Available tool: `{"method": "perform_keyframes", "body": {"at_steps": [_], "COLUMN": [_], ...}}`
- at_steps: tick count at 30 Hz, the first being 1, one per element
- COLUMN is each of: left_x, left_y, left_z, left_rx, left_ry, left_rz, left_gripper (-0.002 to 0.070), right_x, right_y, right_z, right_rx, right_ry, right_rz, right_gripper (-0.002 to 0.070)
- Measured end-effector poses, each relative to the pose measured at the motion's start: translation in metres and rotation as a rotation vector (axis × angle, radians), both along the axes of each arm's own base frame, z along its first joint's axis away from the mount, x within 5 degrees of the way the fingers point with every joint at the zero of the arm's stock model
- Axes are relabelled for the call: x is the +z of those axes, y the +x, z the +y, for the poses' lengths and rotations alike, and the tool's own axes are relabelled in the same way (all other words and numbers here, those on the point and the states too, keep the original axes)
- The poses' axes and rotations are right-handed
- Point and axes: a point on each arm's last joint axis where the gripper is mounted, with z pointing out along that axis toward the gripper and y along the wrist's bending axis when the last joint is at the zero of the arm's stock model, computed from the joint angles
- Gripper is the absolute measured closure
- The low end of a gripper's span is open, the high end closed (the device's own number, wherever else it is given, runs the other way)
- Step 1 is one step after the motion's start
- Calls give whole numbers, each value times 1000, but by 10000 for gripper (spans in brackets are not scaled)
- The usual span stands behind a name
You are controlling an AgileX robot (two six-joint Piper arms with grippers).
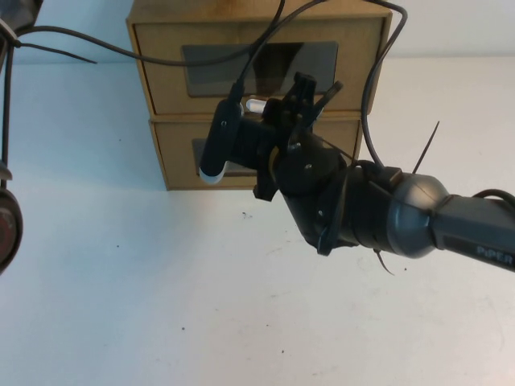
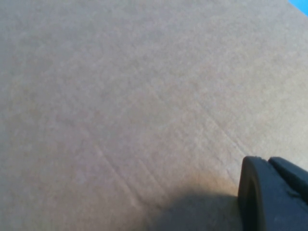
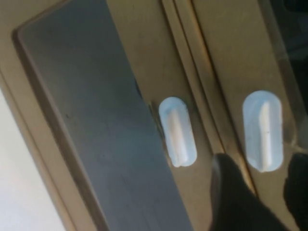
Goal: Open the shoe box
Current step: 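Pull the top drawer of the cardboard box fully open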
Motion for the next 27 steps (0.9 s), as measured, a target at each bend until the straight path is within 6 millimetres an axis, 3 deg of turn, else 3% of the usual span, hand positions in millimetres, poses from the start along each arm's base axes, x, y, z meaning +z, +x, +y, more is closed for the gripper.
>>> {"method": "perform_keyframes", "body": {"at_steps": [13, 27], "left_x": [0, 0], "left_y": [-1, -1], "left_z": [0, 0], "left_rx": [-1, -6], "left_ry": [0, 4], "left_rz": [5, 11], "left_gripper": [679, 679], "right_x": [1, 2], "right_y": [18, 24], "right_z": [5, 3], "right_rx": [2, 13], "right_ry": [27, 35], "right_rz": [-13, -12], "right_gripper": [450, 511]}}
